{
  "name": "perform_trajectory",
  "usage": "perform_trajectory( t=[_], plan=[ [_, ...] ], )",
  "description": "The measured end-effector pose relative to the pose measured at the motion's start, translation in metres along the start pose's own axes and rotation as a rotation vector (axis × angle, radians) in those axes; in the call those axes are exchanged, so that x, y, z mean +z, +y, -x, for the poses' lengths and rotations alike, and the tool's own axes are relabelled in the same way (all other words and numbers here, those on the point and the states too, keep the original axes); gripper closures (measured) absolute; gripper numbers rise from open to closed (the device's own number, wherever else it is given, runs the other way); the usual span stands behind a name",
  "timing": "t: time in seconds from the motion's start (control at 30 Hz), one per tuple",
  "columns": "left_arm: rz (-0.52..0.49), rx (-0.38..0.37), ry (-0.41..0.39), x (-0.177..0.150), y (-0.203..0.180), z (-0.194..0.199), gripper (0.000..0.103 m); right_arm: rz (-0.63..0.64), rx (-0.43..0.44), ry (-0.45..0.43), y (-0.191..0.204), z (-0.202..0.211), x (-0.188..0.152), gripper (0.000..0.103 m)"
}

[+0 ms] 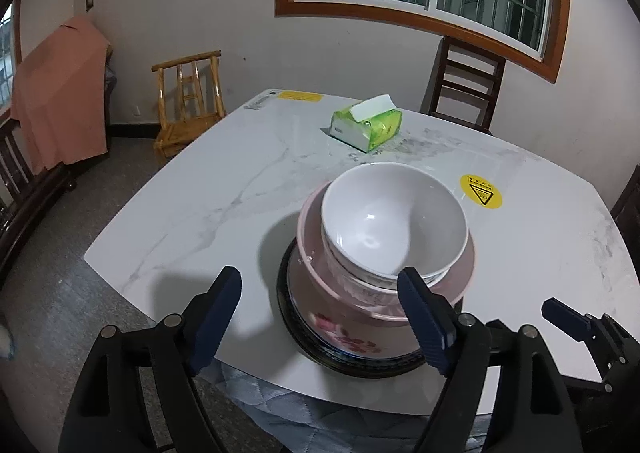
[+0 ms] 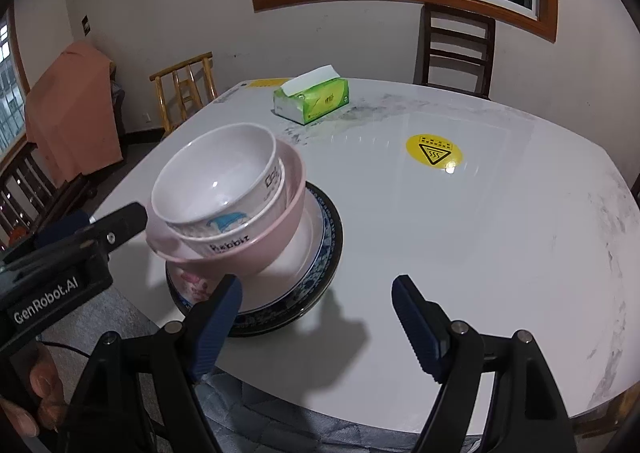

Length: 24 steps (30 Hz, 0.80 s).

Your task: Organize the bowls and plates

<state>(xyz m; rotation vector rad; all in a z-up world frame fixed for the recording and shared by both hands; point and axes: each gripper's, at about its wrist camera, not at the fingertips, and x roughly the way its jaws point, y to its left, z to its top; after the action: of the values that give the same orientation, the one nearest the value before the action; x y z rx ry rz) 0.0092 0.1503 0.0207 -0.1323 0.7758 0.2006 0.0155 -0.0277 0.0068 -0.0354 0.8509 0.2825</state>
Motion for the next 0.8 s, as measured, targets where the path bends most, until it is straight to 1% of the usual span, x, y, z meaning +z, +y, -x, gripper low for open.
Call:
perform_trajectory(
  t=[0.17,0.27,0.47,0.8],
  plan=[
    [-0.018,0.020,0.010,-0.004,0.001,-0.004,0.025,0.025,-0.015,-0.006,0.007,0.000,-0.005,0.023],
    [-0.024,0.019,0.008,-0.004,-0.002,-0.002,0.025,0.021,-0.023,-0.017,0.007,0.002,-0.007,0.023],
    [-0.045,0.022,0.025,-0.008,-0.008,-0.005,0.025,0.011,-0.029,-0.005,0.001,-0.002,-0.010,0.023],
    [-0.046,0.027,0.051,-0.012,-0.009,-0.010,0.025,0.016,-0.034,-0.008,-0.001,-0.002,-0.010,0.023]
  ],
)
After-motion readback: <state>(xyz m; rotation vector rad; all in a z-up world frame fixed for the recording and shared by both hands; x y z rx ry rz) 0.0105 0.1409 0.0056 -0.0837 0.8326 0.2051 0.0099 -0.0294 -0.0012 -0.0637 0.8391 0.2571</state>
